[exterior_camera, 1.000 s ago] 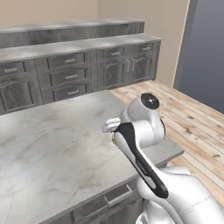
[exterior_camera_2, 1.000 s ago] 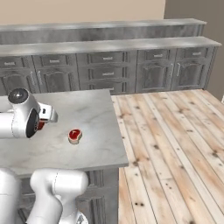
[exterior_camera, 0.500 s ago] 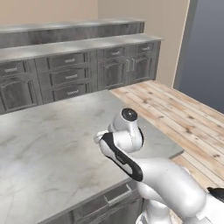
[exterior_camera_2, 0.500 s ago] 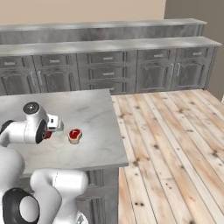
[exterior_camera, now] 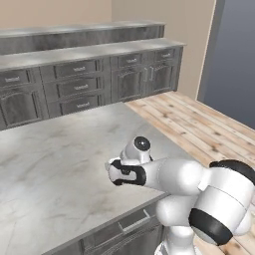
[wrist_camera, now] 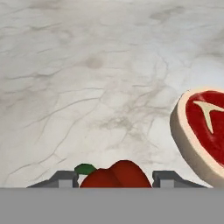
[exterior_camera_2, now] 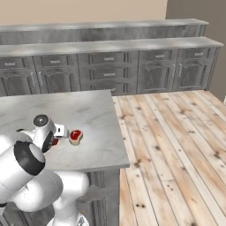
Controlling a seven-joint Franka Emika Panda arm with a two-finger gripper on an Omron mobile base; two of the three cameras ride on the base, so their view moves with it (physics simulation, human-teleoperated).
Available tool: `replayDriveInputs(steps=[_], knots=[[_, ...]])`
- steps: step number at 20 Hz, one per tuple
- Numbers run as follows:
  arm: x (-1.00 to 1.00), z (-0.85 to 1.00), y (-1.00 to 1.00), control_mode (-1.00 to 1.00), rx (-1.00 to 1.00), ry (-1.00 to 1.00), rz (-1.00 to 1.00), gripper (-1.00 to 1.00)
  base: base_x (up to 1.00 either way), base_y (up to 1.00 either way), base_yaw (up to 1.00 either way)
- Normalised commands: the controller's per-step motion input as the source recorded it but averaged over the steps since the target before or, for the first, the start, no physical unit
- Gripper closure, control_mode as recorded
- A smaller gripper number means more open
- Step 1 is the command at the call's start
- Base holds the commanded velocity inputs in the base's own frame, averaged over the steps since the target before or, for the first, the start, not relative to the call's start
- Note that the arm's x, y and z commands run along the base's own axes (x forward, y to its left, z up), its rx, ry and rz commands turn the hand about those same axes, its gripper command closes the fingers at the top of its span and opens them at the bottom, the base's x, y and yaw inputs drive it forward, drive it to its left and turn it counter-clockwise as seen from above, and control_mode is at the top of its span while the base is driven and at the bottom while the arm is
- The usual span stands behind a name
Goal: Open the fridge, remove the mango, bell pepper, and steak, and place them on any counter.
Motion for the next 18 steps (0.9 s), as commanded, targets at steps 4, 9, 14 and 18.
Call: replayDriveInputs(steps=[4, 9, 14, 18], knots=[[0.0, 0.0, 0.26, -1.0, 0.0, -0.04, 0.0, -1.0, 0.0, 0.0, 0.0], [0.07, 0.28, 0.08, -1.0, 0.0, -0.08, 0.0, -1.0, 0.0, 0.0, 0.0], [0.23, 0.4, 0.13, -1.0, 0.0, -0.06, 0.0, -1.0, 0.0, 0.0, 0.0], [-0.03, 0.89, 0.02, -1.0, 0.0, -0.02, 0.0, -1.0, 0.0, 0.0, 0.0]])
